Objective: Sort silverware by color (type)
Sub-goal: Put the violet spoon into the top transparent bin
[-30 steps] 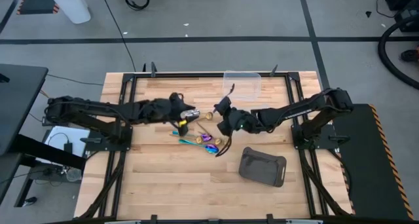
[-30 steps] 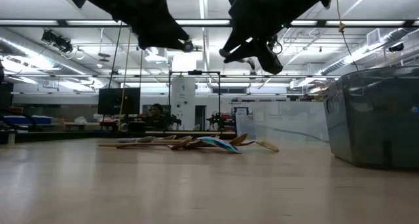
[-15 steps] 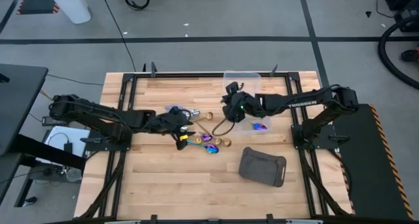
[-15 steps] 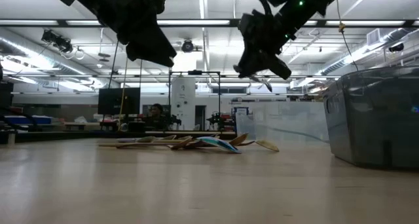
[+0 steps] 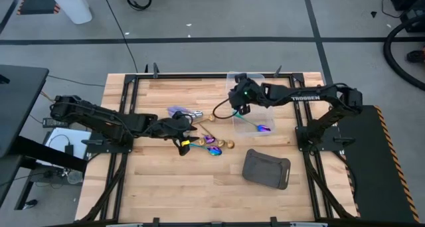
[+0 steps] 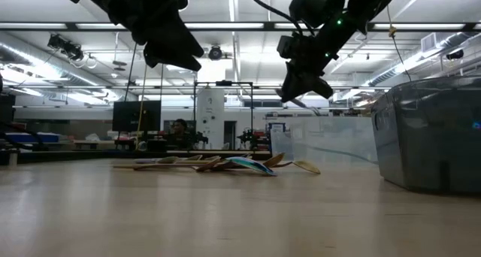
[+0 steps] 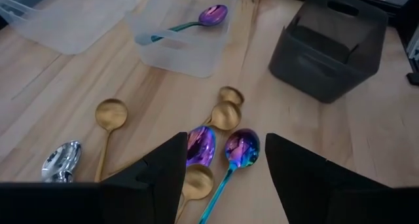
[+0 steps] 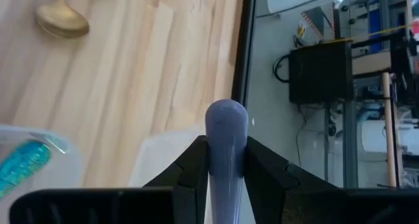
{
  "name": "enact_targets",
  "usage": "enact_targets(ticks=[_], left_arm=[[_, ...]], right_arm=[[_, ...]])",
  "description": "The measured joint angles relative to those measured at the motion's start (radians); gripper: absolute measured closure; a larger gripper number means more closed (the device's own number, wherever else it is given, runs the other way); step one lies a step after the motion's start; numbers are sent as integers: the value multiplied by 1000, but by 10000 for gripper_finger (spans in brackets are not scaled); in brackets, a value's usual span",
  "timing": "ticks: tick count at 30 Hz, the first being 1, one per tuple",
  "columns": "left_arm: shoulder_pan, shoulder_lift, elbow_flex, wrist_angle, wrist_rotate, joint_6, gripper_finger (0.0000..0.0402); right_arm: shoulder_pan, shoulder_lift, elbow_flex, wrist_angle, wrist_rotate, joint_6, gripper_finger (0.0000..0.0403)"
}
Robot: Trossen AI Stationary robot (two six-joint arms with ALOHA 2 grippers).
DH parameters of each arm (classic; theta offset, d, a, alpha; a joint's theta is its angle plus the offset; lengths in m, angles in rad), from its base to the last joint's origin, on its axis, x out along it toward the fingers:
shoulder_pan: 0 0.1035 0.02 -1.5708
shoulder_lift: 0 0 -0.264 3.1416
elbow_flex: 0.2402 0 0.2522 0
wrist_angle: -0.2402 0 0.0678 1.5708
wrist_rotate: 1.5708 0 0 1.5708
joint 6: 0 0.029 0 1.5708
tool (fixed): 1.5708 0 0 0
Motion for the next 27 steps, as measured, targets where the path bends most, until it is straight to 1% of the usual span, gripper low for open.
enact_targets(ticks=[8, 10, 13, 15, 18, 21, 22, 24, 27], left_arm=[[0, 0, 0, 4, 0, 0, 186], [0, 0, 0, 4, 10, -5, 186], [-5, 0, 0, 28, 80, 5, 186], [-6, 0, 0, 45, 133, 9, 186], [-6, 0, 0, 44, 182, 31, 186], [-16, 0, 0, 19, 184, 44, 186], [-21, 0, 0, 3, 184, 70, 186], [-31, 2, 0, -44, 180, 135, 186], [-41, 33, -1, -81, 153, 155, 186]], right_arm=[[-8, 1, 0, -50, -2, 7, 314], [-12, 1, 0, -65, 23, -30, 314], [-29, 1, 0, -110, 51, -132, 314], [-51, 1, 0, -127, 44, -160, 314], [-95, 1, 0, -130, -45, -136, 314], [-143, 1, 0, -134, -153, -85, 314], [-157, 1, -6, -130, -180, -75, 314], [-185, 1, -21, -136, -210, -56, 314], [-225, 1, -45, -132, -248, -50, 314]])
